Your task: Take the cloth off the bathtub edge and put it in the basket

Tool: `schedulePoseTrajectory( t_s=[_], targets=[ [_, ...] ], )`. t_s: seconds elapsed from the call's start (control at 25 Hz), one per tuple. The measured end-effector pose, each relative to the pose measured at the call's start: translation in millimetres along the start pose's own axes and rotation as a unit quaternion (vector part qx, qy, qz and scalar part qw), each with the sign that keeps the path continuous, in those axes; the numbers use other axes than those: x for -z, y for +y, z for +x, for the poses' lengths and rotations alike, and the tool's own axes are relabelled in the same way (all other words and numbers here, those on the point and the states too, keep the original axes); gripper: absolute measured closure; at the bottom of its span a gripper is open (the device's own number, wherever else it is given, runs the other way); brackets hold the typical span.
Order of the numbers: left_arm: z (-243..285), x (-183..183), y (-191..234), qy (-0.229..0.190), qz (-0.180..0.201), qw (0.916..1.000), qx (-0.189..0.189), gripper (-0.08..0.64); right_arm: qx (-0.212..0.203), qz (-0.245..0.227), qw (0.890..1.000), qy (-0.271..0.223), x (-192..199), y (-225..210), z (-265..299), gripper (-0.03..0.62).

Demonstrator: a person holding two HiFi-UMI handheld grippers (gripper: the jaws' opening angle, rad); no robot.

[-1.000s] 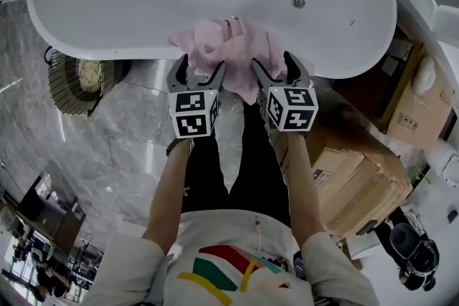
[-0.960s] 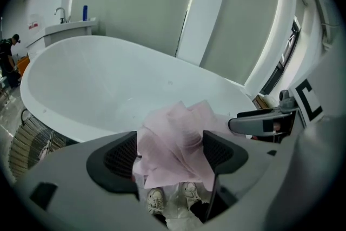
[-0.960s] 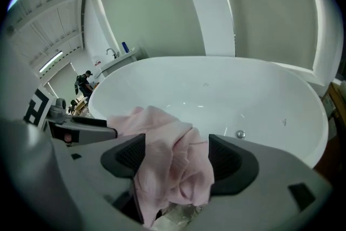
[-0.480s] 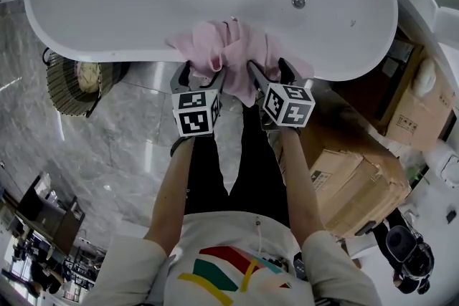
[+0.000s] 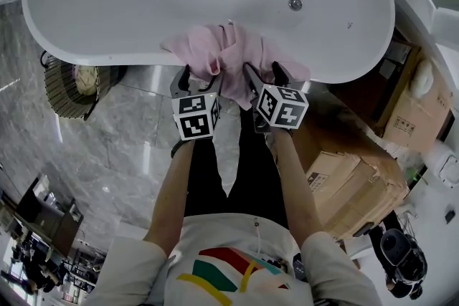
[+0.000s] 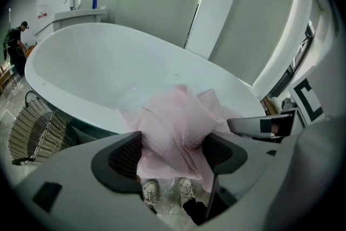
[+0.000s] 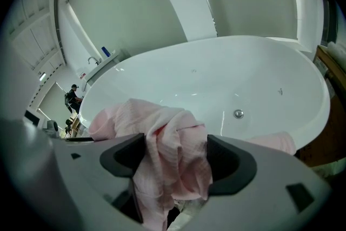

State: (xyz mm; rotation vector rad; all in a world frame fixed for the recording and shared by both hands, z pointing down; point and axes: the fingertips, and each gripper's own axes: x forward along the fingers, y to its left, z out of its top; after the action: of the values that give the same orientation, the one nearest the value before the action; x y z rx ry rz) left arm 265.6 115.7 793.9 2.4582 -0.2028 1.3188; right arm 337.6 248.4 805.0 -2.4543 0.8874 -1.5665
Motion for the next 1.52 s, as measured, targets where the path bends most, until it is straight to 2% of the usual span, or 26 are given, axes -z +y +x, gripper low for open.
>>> schedulePoseTrajectory(
  t_s=[0.12, 0.28, 0.52, 0.64, 0.84, 1.0, 1.04, 1.16, 1.36, 1.52],
  targets=[
    [1, 3, -3, 0.005, -0.015, 0.9998, 0.008, 0.202, -0.003, 0.001, 1.000, 0.004, 1, 1, 0, 0.237],
    [4, 9, -9, 0.016, -0.043, 0.9981, 0.041, 0.253, -0.016, 0.014, 1.000, 0.009, 4, 6, 1, 0.330],
    [3, 10, -11, 0.021, -0.063, 0.9952, 0.072, 0.311, -0.024, 0.024, 0.999, 0.005, 5, 11, -1, 0.409],
    [3, 9, -11, 0.018, -0.070, 0.9947, 0.073, 0.333, -0.027, 0.022, 0.999, 0.004, 4, 12, -2, 0.453],
    [-1, 5, -13, 0.010, -0.060, 0.9972, 0.043, 0.384, -0.031, 0.031, 0.999, 0.001, 3, 13, -5, 0.488],
    [-7, 0, -21, 0.000, -0.015, 0.9997, 0.020, 0.477, -0.030, 0.037, 0.999, -0.003, 3, 16, -10, 0.509],
    [-7, 0, -23, 0.002, -0.010, 0.9998, 0.019, 0.480, -0.031, 0.038, 0.999, -0.003, 4, 16, -11, 0.511],
    [-7, -1, -24, 0.007, -0.020, 0.9995, 0.025, 0.483, -0.034, 0.037, 0.999, -0.001, 3, 17, -13, 0.514],
    [-13, -10, -23, -0.004, -0.014, 0.9995, 0.027, 0.489, -0.037, 0.026, 0.999, -0.007, -3, 23, -18, 0.517],
    [-30, -29, -24, -0.026, -0.050, 0.9976, 0.041, 0.491, -0.046, 0.010, 0.998, -0.032, -22, 37, -36, 0.522]
  ],
)
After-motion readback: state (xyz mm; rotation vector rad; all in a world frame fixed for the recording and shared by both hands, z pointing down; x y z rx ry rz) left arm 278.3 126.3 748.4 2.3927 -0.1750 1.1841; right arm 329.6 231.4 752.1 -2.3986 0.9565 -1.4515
